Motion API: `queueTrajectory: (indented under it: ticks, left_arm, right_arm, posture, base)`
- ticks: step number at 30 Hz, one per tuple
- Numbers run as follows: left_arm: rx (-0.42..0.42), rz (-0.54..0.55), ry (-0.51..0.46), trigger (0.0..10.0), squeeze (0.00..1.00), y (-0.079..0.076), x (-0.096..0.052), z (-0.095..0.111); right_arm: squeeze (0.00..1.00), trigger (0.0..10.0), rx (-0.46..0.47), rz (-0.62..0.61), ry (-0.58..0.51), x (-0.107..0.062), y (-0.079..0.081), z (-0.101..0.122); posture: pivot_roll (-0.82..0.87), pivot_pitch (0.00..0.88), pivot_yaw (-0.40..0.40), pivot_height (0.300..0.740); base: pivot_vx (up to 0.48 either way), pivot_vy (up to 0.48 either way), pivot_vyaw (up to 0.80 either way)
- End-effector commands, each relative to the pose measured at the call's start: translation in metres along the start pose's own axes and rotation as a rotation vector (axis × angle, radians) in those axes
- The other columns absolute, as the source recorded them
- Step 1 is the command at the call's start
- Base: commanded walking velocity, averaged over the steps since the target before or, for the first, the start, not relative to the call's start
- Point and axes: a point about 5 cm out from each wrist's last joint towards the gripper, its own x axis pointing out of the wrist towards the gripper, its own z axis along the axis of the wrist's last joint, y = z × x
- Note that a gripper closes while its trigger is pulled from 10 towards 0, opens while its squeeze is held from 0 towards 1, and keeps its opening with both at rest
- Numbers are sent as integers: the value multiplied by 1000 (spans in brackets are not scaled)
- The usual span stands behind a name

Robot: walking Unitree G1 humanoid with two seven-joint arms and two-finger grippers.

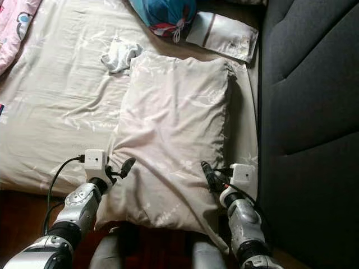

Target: Clean up the room

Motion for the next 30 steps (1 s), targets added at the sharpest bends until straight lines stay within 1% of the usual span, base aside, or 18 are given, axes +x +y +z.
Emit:
queueTrajectory:
  ticks: [1,4,6,7,9,12,17,20,21,23,26,30]
  left_arm:
    - [-5,38,98,10000,0,6,-12,-26]
    - [-3,52,102,10000,0,7,-14,-29]
    - [0,59,104,10000,0,8,-15,-30]
    - [-11,86,108,10000,0,14,-16,-31]
    - [-19,113,116,10000,0,20,-18,-32]
    - [-22,129,129,10000,0,23,-20,-35]
    - [-6,130,173,10000,0,22,-24,-44]
    - [-51,103,207,10000,0,18,-27,-52]
    - [-79,96,219,10000,0,17,-29,-56]
    - [-94,97,229,10000,0,18,-30,-58]
    - [-89,118,256,10000,0,22,-34,-63]
    - [-95,117,258,10000,0,21,-34,-63]
  right_arm:
    - [0,10000,41,-14,54,-10,-4,-19]
    - [0,10000,66,3,59,-11,-2,-22]
    - [0,10000,66,16,79,-12,-1,-26]
    - [0,10000,67,23,92,-14,0,-29]
    - [0,10000,70,40,97,-16,2,-33]
    - [0,10000,79,54,106,-19,3,-38]
    - [0,10000,89,52,125,-24,1,-44]
    - [0,10000,98,52,128,-24,1,-45]
    - [0,10000,104,53,129,-24,1,-45]
    - [0,10000,110,52,128,-25,1,-45]
    - [0,10000,119,55,124,-25,1,-45]
    - [0,10000,128,62,123,-24,3,-44]
  posture:
    - [-100,587,-64,740]
    - [-106,580,-73,740]
    - [-116,579,-81,740]
    - [-119,579,-84,740]
    - [-122,580,-87,740]
    - [-125,586,-94,740]
    - [-130,595,-101,740]
    - [-136,604,-106,740]
    - [-141,609,-110,740]
    - [-145,612,-113,740]
    - [-155,623,-122,740]
    - [-152,629,-122,740]
  base:
    - [0,0,0]
    - [0,0,0]
    - [0,0,0]
    - [0,0,0]
    - [0,0,0]
    - [0,0,0]
    - [0,0,0]
    - [0,0,0]
    - [0,0,0]
    - [0,0,0]
    - [0,0,0]
    - [0,0,0]
